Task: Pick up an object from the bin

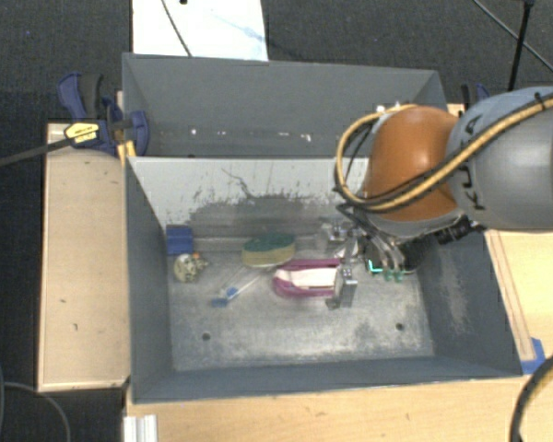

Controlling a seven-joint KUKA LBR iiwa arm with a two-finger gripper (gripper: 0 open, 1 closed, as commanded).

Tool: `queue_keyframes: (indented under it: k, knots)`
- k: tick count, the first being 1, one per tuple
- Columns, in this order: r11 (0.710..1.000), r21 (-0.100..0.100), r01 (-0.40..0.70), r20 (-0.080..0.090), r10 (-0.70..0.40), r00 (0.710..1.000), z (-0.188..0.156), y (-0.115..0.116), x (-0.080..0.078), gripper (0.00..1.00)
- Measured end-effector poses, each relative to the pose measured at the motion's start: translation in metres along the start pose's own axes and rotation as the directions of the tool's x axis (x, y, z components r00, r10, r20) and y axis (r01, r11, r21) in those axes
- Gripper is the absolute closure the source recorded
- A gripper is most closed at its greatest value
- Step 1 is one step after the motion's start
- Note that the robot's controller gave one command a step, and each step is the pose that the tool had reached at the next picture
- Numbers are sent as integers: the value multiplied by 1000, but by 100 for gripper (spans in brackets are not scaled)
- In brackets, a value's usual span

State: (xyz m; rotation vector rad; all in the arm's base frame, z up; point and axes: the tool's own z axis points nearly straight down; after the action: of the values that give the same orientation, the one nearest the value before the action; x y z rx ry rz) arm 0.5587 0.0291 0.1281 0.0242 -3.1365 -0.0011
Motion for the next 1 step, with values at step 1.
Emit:
queue_keyframes:
  k: [1]
  knots:
    - [999,0,36,1,-36,999,61,19,-18,0]
